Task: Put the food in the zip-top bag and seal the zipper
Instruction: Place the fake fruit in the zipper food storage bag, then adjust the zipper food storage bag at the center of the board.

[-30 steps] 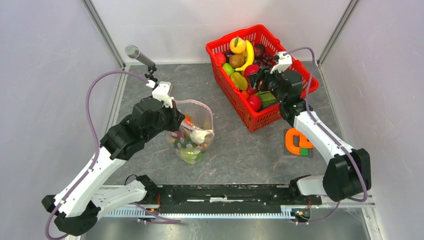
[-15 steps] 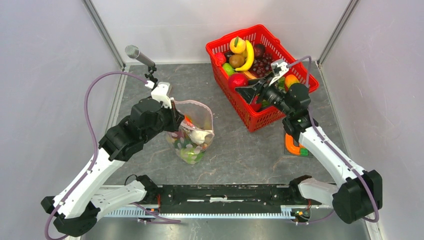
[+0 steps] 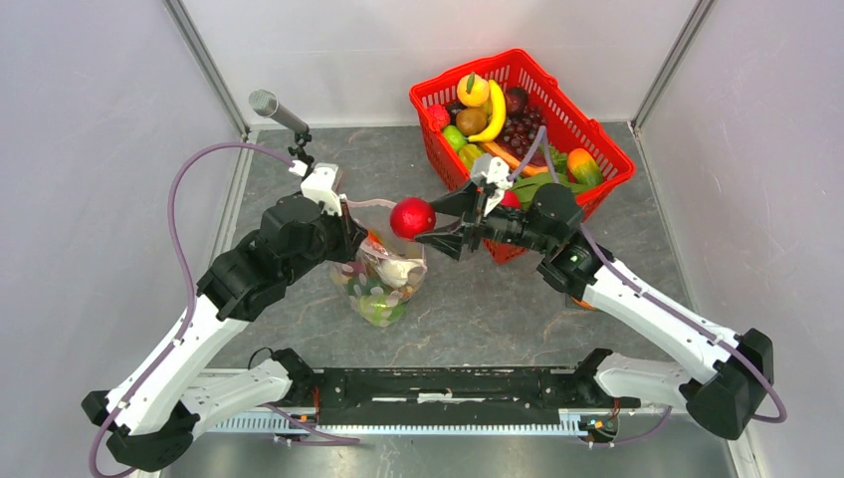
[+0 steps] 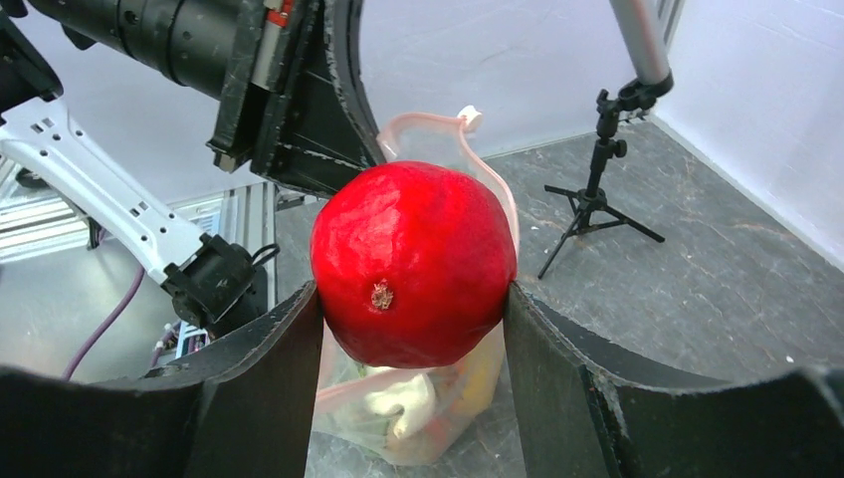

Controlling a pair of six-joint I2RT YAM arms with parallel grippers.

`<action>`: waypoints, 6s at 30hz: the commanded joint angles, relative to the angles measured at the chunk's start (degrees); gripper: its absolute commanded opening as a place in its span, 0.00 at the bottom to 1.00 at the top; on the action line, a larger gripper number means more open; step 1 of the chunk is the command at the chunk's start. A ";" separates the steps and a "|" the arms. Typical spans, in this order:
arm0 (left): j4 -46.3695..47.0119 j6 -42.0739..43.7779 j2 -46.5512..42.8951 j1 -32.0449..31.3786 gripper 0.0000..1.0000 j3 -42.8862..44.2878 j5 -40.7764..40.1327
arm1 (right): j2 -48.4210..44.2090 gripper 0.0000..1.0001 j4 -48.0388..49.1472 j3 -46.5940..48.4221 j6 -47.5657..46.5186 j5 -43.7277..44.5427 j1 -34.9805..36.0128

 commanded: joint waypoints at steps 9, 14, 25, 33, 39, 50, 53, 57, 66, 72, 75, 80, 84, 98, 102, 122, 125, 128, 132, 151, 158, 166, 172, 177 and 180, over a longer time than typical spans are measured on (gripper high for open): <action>3.65 -0.14 -1.41 0.30 0.02 -0.11 -0.10 | 7.18 0.56 -13.74 11.80 -15.17 17.93 9.55; 3.65 -0.29 -2.61 0.30 0.02 -0.48 -1.14 | 9.14 0.74 -14.32 14.40 -16.10 16.98 10.42; 3.69 0.43 -2.25 0.30 0.02 -0.50 -1.59 | 3.01 0.86 -7.65 9.77 -13.41 20.97 10.59; 3.78 0.10 -1.96 0.30 0.02 -0.57 -1.60 | 3.57 0.87 -16.55 12.45 -10.53 36.02 10.50; 3.73 -0.18 -2.17 0.30 0.02 -0.57 -1.85 | 4.36 0.87 -19.08 10.40 -6.09 32.17 10.52; 4.43 -0.54 -2.55 0.30 0.02 -0.83 -2.38 | -9.03 0.96 0.43 -5.34 -9.53 17.72 10.52; 4.97 0.60 -2.92 0.30 0.02 -0.90 -1.42 | -7.84 0.93 -1.66 -5.43 -9.82 16.66 10.52; 8.31 4.88 -3.81 0.30 0.02 -1.81 5.58 | -7.72 0.92 0.94 -7.04 -8.43 18.80 10.53; 8.21 9.97 -2.58 0.30 0.02 0.51 18.27 | 1.67 0.88 -15.73 10.86 -17.26 30.64 7.84; 6.47 10.63 -2.32 0.30 0.02 2.01 20.00 | 9.08 0.89 -28.06 21.98 -25.73 23.37 6.51; 5.98 10.63 -1.90 0.30 0.02 2.66 20.10 | 11.89 0.88 -34.66 25.75 -30.40 17.87 6.49; 5.94 10.37 -1.59 0.30 0.02 2.87 20.69 | 14.55 0.87 -39.19 27.79 -33.20 11.62 6.43; 5.95 10.03 -1.39 0.30 0.02 2.60 21.12 | 16.21 0.86 -38.72 27.88 -32.97 10.97 6.51; 5.13 10.28 -0.37 0.30 0.02 2.51 21.91 | 23.65 0.66 -34.70 32.26 -33.00 10.76 6.48; 5.13 10.28 -0.64 0.30 0.02 2.42 20.39 | 23.16 0.41 -31.64 30.17 -30.99 11.38 6.53; 10.02 7.43 -6.03 0.30 0.81 -0.39 17.55 | 6.69 0.00 -4.18 5.99 18.79 50.34 6.48; 9.84 7.73 -6.50 0.30 0.84 -1.54 21.33 | 4.84 0.00 -1.53 3.37 24.04 56.31 6.57; 10.42 7.78 -7.50 0.22 0.86 -2.90 24.41 | 4.19 0.00 -0.79 2.72 26.72 60.08 6.74; 10.80 9.02 -7.62 0.03 0.90 -5.86 26.27 | 3.72 0.00 1.12 0.91 29.47 62.46 7.17; 32.38 10.07 -5.35 -1.20 0.89 -19.43 19.86 | 4.19 0.00 1.58 1.17 27.77 62.24 7.44; 34.56 9.52 -1.40 -1.21 0.82 -19.35 21.45 | 3.03 0.00 1.50 0.88 26.85 62.18 7.45; 40.51 9.00 -0.53 -1.24 0.62 -21.47 17.68 | 3.29 0.00 1.75 0.65 26.70 60.54 7.44; 39.95 8.78 -0.36 -1.20 0.36 -22.39 21.34 | 2.75 0.00 1.39 0.65 25.35 61.36 7.44; 37.71 8.66 -4.23 -1.22 0.17 -23.17 19.23 | 2.75 0.00 1.14 0.91 23.73 61.39 7.44; 35.34 9.46 -6.78 -1.20 0.07 -22.40 15.98 | 3.21 0.02 1.18 1.50 22.47 59.02 7.42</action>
